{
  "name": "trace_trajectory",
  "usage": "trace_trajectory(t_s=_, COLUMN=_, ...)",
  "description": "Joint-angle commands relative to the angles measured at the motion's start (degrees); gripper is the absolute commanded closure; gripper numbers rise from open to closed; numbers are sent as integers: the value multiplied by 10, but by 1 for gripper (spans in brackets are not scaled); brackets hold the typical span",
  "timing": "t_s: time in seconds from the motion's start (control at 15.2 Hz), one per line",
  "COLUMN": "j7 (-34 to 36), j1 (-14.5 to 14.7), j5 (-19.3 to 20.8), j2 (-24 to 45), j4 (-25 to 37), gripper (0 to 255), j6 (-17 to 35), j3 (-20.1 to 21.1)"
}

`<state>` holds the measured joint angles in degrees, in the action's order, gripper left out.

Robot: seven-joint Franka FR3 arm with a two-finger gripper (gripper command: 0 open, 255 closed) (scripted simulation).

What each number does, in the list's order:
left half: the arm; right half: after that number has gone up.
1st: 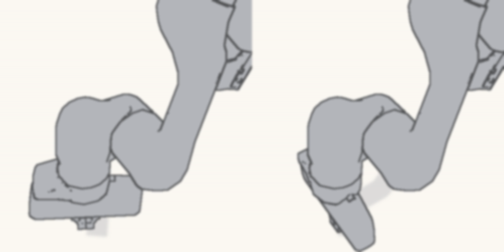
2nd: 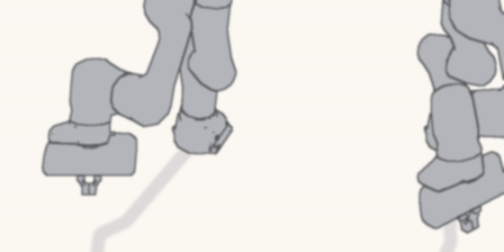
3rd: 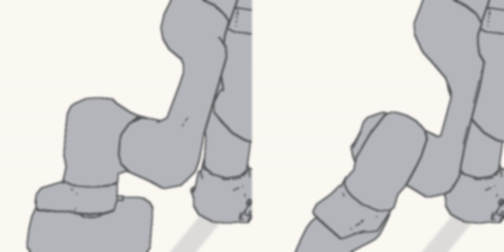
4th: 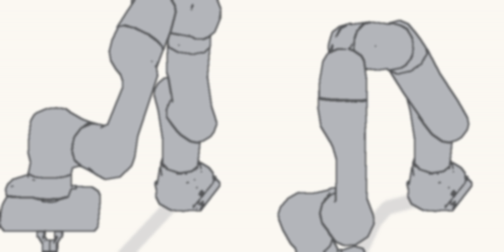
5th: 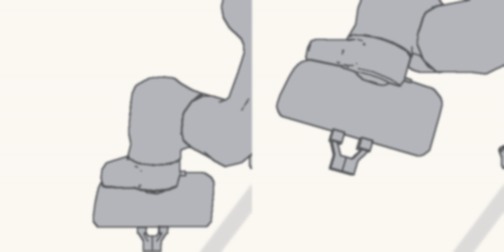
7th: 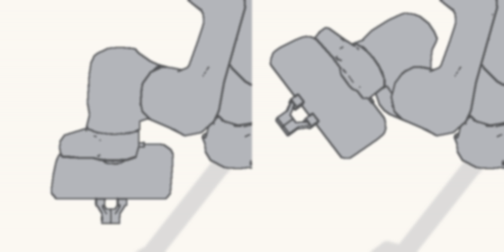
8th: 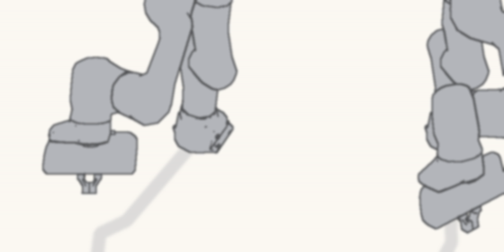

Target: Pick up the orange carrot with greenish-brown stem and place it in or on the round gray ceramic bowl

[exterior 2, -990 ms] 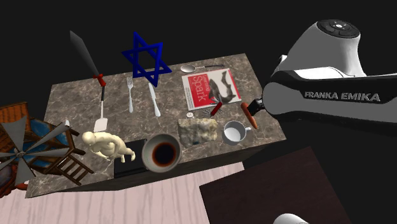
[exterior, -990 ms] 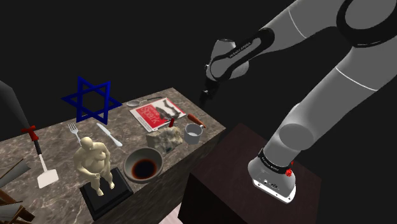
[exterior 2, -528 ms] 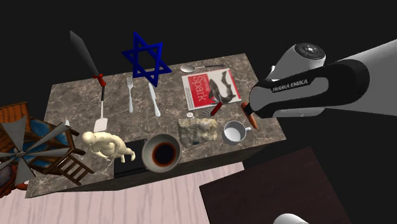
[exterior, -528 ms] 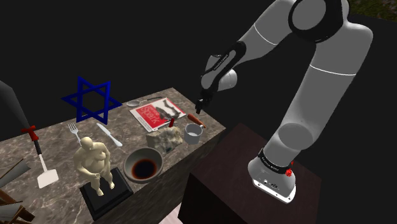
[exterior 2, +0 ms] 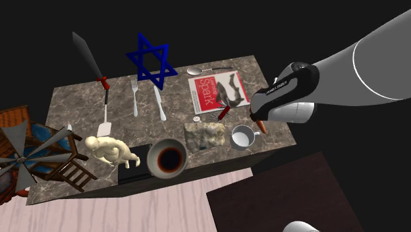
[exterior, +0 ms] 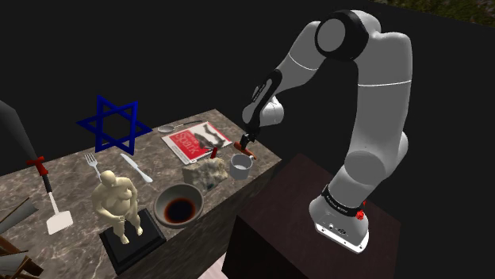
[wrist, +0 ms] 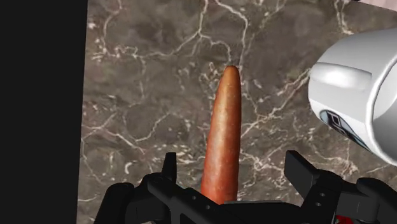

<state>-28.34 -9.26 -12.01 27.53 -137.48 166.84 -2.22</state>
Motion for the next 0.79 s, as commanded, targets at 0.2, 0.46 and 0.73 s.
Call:
trace_trajectory(t_s=0.2, j7=-8, j1=-11, j5=-7, j2=53, j4=25, gripper=0, j6=29, j3=12)
trace_trajectory(t_s=0.46, j7=-11, j1=-16, j5=-9, j2=76, j4=35, gripper=0, j6=42, j3=17)
trace_trajectory(t_s=0.73, j7=-10, j1=-16, j5=-9, j2=76, j4=35, gripper=0, j6=42, j3=17)
